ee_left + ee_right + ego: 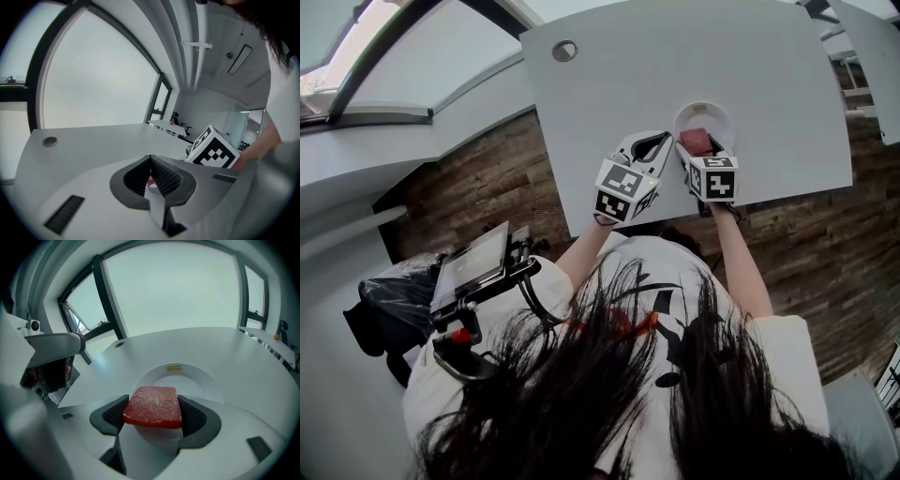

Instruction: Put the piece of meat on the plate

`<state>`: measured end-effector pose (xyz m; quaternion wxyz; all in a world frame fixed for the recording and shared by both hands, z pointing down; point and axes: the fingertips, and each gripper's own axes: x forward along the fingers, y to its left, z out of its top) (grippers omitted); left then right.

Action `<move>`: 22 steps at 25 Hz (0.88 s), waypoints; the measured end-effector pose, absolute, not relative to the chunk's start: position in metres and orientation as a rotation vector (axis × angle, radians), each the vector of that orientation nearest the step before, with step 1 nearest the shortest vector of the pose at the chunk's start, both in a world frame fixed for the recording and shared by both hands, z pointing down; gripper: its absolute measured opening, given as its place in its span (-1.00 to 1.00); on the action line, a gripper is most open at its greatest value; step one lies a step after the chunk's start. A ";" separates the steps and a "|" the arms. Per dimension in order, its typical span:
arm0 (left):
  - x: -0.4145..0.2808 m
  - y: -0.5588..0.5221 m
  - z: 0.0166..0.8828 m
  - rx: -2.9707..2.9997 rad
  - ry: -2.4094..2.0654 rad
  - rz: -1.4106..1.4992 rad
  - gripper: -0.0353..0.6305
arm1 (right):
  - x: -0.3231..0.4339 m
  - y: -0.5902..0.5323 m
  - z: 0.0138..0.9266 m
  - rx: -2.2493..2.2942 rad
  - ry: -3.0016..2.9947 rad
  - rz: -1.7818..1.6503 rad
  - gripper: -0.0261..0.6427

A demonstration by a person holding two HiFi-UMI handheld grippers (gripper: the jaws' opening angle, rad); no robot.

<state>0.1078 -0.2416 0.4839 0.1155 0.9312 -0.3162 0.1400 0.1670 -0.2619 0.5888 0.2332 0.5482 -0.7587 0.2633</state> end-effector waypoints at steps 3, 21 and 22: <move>0.107 -0.242 0.485 2.723 -0.931 0.415 -0.88 | 0.168 -0.263 0.588 1.520 -2.084 0.741 0.00; 0.103 -0.247 0.485 2.712 -0.949 0.424 -0.88 | 0.170 -0.272 0.586 1.575 -2.045 0.827 0.13; 0.102 -0.247 0.485 2.712 -0.949 0.423 -0.88 | 0.170 -0.272 0.586 1.576 -2.046 0.829 0.13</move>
